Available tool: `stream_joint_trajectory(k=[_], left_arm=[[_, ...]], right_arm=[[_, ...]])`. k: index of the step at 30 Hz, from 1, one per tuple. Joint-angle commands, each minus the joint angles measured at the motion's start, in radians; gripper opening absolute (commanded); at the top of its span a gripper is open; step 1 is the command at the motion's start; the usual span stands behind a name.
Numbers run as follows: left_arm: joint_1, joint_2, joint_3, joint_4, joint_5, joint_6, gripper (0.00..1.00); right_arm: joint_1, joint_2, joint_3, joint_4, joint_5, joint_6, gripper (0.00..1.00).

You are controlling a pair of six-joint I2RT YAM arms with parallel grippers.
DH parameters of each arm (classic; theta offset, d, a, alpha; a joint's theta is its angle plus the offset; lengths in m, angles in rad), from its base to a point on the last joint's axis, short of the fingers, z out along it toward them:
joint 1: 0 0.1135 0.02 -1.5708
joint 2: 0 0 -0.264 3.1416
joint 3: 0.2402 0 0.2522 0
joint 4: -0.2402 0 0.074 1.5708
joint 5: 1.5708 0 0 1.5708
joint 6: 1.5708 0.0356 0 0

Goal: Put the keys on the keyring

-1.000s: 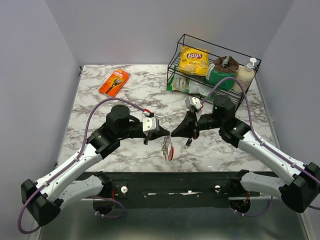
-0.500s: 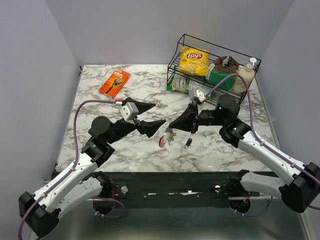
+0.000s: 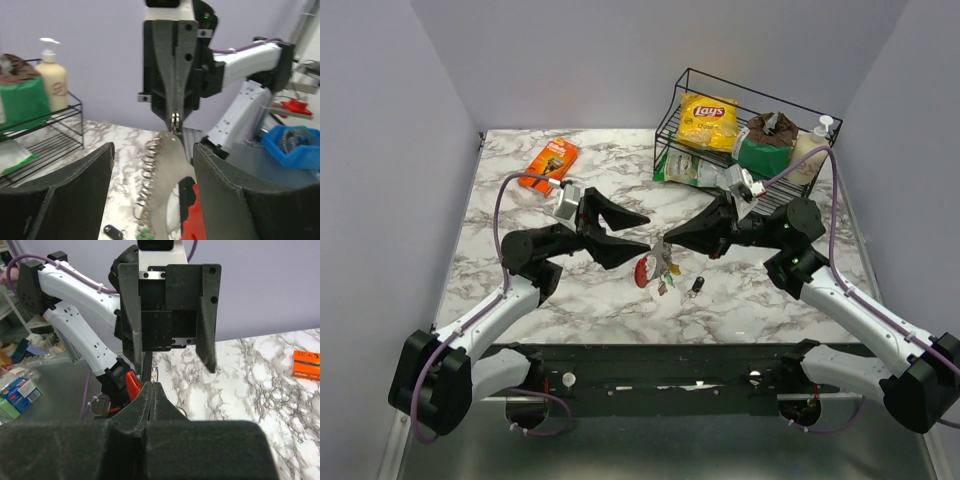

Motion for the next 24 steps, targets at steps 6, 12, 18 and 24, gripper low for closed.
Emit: stream_joint_trajectory(k=[6, 12, 18, 24], left_arm=[[0.006, 0.081, 0.032, 0.348, 0.143, -0.210, 0.63], [0.006, 0.090, 0.035, 0.310, 0.089, -0.155, 0.54], [0.005, 0.084, 0.057, 0.273, 0.051, -0.118, 0.50], [-0.006, 0.111, 0.093, 0.250, 0.058, -0.112, 0.46]], right_arm=[[-0.007, 0.000, 0.010, 0.122, -0.038, 0.054, 0.01], [-0.007, 0.004, 0.010, 0.136, -0.042, 0.063, 0.01], [-0.007, 0.010, 0.008, 0.145, -0.041, 0.070, 0.01], [-0.005, 0.023, 0.000, 0.171, -0.047, 0.090, 0.01]])
